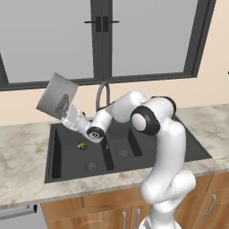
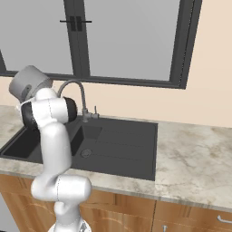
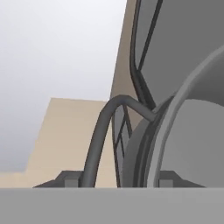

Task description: Dump the broccoli from the pot into the sink. Then turn on the water and wash the broccoli. Then turn off the water and put the broccoli back in the pot.

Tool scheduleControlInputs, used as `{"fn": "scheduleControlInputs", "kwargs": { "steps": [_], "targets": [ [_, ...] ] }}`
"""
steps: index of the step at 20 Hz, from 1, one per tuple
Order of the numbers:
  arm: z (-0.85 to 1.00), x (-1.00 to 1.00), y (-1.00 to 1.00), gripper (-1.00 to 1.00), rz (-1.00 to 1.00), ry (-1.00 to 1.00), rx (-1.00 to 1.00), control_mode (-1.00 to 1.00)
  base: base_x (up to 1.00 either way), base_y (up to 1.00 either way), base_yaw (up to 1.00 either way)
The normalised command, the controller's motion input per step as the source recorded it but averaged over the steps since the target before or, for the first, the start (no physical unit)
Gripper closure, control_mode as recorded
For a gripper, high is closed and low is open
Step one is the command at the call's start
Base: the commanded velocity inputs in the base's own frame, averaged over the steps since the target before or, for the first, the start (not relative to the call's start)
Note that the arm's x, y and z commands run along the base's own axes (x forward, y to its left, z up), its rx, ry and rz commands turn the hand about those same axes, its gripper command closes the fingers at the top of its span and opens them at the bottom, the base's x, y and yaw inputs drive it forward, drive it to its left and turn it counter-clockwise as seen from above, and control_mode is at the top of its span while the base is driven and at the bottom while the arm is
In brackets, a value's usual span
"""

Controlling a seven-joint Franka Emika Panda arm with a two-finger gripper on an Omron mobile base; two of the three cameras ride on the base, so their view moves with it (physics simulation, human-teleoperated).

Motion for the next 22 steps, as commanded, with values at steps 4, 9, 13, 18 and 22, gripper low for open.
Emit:
{"fn": "scheduleControlInputs", "kwargs": {
  "steps": [4, 9, 13, 18, 22],
  "targets": [
    [0.54, -0.59, 0.25, 1.00, -0.06, -0.02, -0.28, -1.00, 0.00, 0.00, 0.00],
    [0.46, -0.72, 0.36, 1.00, -0.07, -0.06, -0.22, -1.00, 0.00, 0.00, 0.00],
    [0.46, -0.83, 0.19, 1.00, -0.11, -0.10, -0.18, -1.00, 0.00, 0.00, 0.00],
    [0.54, -0.87, 0.03, 1.00, -0.13, -0.03, -0.24, -1.00, 0.00, 0.00, 0.00],
    [0.62, -0.78, -0.04, 1.00, -0.14, -0.04, -0.31, -1.00, 0.00, 0.00, 0.00]
  ]
}}
